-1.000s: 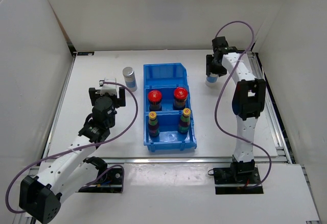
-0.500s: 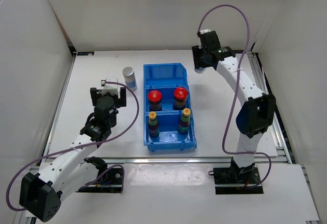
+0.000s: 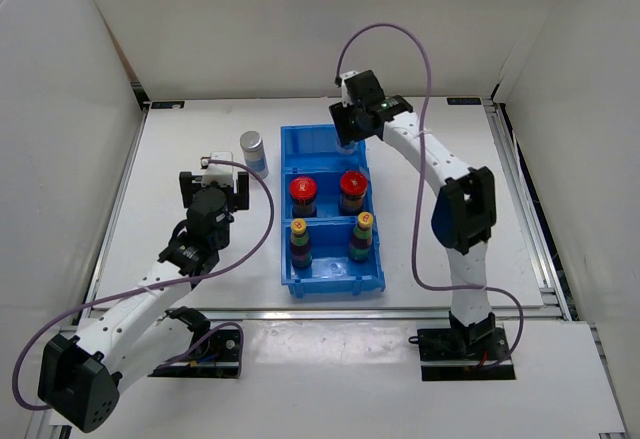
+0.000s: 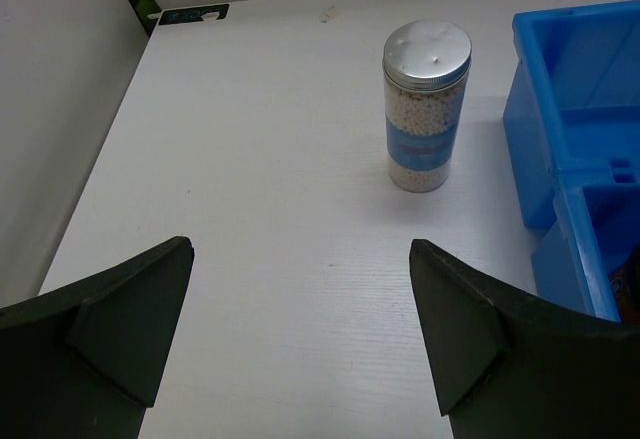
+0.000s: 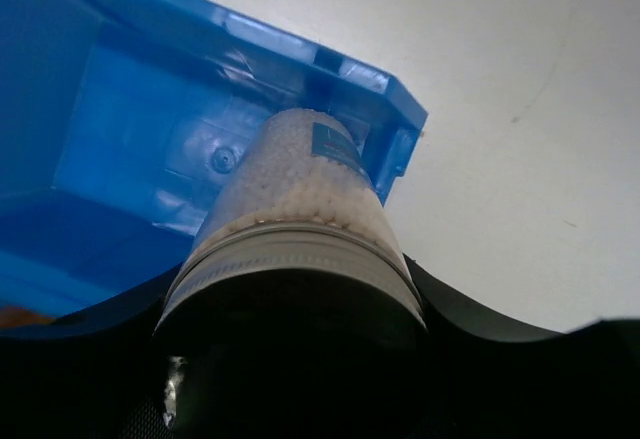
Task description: Organize the condiment bottles
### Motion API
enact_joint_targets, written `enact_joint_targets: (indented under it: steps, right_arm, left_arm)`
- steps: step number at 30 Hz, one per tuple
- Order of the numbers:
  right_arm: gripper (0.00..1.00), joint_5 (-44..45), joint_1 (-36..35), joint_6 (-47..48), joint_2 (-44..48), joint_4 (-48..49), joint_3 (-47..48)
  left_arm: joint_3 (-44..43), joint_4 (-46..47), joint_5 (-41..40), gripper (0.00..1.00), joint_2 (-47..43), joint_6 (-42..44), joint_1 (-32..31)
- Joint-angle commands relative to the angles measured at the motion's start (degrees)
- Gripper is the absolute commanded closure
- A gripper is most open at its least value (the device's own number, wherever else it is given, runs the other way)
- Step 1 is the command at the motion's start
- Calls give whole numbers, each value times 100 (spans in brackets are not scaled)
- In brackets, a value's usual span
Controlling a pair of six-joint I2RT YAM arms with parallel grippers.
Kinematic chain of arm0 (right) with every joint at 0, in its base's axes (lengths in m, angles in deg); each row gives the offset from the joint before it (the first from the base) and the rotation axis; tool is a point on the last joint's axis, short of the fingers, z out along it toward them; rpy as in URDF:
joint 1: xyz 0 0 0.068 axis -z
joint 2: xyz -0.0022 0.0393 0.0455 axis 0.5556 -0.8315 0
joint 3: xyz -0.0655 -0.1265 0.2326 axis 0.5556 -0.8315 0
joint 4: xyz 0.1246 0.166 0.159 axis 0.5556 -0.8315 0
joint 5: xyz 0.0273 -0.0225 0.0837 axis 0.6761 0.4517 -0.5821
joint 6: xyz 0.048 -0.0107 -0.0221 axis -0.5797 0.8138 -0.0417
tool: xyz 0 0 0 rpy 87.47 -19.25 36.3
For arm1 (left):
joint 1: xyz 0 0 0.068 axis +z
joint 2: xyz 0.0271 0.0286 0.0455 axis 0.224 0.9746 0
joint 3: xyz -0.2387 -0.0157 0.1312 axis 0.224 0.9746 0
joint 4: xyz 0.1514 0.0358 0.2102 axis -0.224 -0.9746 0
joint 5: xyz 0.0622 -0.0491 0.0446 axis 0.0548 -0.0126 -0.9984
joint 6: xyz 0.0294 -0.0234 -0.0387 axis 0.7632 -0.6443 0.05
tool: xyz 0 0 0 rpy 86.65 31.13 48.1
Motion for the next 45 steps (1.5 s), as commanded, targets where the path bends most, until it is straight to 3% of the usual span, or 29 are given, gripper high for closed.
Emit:
enact_joint_targets:
  steps: [1, 6, 7, 9, 10, 14, 17, 19, 22, 24, 28, 32, 38, 45]
  right_arm:
    - [59, 6, 33, 42, -280, 60, 492]
    - [59, 67, 33, 95, -993, -264, 1142]
    - [51, 67, 33, 95, -1072, -317, 1143]
    - [27, 67, 33, 95, -1152, -318, 1143]
    - [0, 67, 33, 95, -1082, -266, 1065]
    - [0, 1058, 33, -54, -617, 104, 880]
    - [0, 1175, 33, 7, -108, 104, 1151]
    - [0, 1122, 33, 7, 498, 104, 1205]
    - [0, 815, 33, -203, 1535, 252, 419]
    - [0, 631, 138, -204, 2221, 482, -164]
    - [0, -142, 481, -519, 3021, 482, -1245]
    - [0, -732, 561, -792, 3899, 482, -2221]
    - [0, -978, 613, -1100, 4868, 534, -3417]
    - [0, -1198, 666, -898, 4974, 201, -3620]
  left_arm:
    - [-76, 43, -91, 0, -32, -12, -30]
    - [-76, 43, -144, 0, -32, -12, -30]
    - [-76, 43, -144, 0, -32, -12, -30]
    - [-76, 43, -144, 0, -32, -12, -30]
    - [-23, 43, -144, 0, -32, -12, -30]
    - [-23, 95, -372, 0, -32, -100, -30]
    - [-215, -184, -129, 0, 38, -153, -30]
    - [-812, -466, 83, 0, 249, -206, -30]
    - [-1927, -1088, 453, 0, 1038, -1020, 470]
    - [-2769, -1494, 1460, 0, 1899, -1304, 1041]
    - [-3842, -1312, 2982, 0, 3218, -1191, 1543]
    - [-4732, -1512, 3363, 0, 4221, -910, 1544]
    - [-4971, -1435, 3504, 0, 5153, -839, 1596]
    - [-4910, -1293, 3171, 0, 5830, -1005, 1544]
